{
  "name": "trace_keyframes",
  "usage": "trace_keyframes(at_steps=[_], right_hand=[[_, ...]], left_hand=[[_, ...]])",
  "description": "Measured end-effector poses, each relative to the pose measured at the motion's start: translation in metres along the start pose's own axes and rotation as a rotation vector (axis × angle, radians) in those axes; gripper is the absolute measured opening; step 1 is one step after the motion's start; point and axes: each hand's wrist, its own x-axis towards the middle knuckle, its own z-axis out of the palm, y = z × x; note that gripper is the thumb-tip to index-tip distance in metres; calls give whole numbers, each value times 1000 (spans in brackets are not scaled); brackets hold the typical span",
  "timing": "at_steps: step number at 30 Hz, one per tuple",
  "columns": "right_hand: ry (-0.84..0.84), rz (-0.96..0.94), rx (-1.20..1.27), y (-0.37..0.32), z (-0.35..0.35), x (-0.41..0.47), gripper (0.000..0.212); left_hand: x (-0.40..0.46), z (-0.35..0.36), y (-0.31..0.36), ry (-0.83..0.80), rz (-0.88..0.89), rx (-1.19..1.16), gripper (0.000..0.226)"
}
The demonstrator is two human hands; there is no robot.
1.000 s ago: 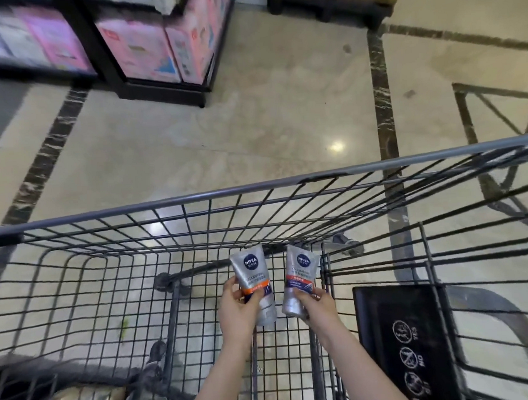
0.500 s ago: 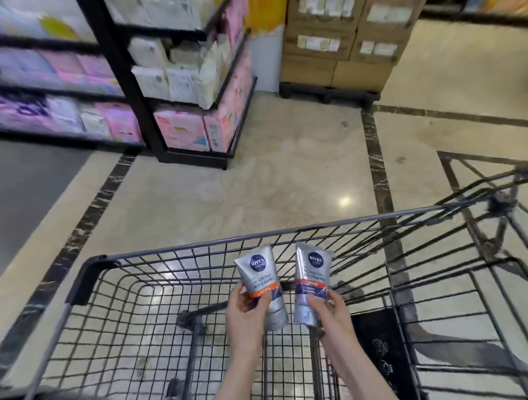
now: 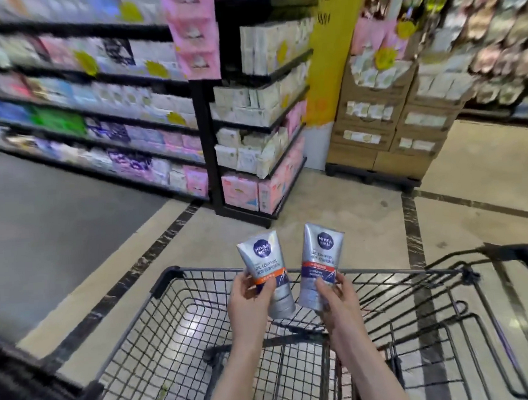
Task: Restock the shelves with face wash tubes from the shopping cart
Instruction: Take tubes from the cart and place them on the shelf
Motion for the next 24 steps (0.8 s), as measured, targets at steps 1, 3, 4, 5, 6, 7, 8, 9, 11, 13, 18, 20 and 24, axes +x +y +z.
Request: trace_keyframes(at_steps=[1, 3, 4, 5, 6, 7, 8, 9, 11, 13, 18, 20, 24], right_hand=[[-34, -13, -3, -8, 3, -6, 49], [-103, -34, -12, -21, 12, -18, 46], [-136, -44, -20, -27, 18, -24, 44], [-172, -51, -27, -33, 23, -31, 43], [-209, -56, -35, -37, 30, -38, 43], [-247, -62, -44, -42, 36, -46, 43], [-285, -70, -57, -44, 43, -53, 43], [-325, -77, -71, -46, 50, -60, 43], [-406, -82, -95, -46, 66, -77, 42], [-473, -84, -92, -44, 85, -95, 40], [-620, -28, -82, -26, 134, -133, 42], [-682, -4, -92, -14, 151, -149, 41], [-803, 60, -131, 10, 185, -178, 46]], left_hand=[[-7, -3, 10, 20, 30, -4, 27], [-22, -13, 29, 60, 88, -27, 26], [-29, -18, 38, 81, 115, -33, 26], [-37, -24, 46, 101, 141, -29, 27], [-45, -31, 54, 127, 165, -26, 27], [-52, -39, 61, 152, 187, -32, 27], [-60, -48, 68, 186, 205, -45, 28], [-67, -57, 74, 220, 221, -52, 29], [-81, -78, 84, 293, 260, -57, 30], [-95, -101, 92, 363, 301, -55, 30], [-130, -161, 103, 526, 350, -32, 29], [-142, -187, 103, 604, 362, -13, 31], [-164, -243, 99, 754, 347, 37, 33]])
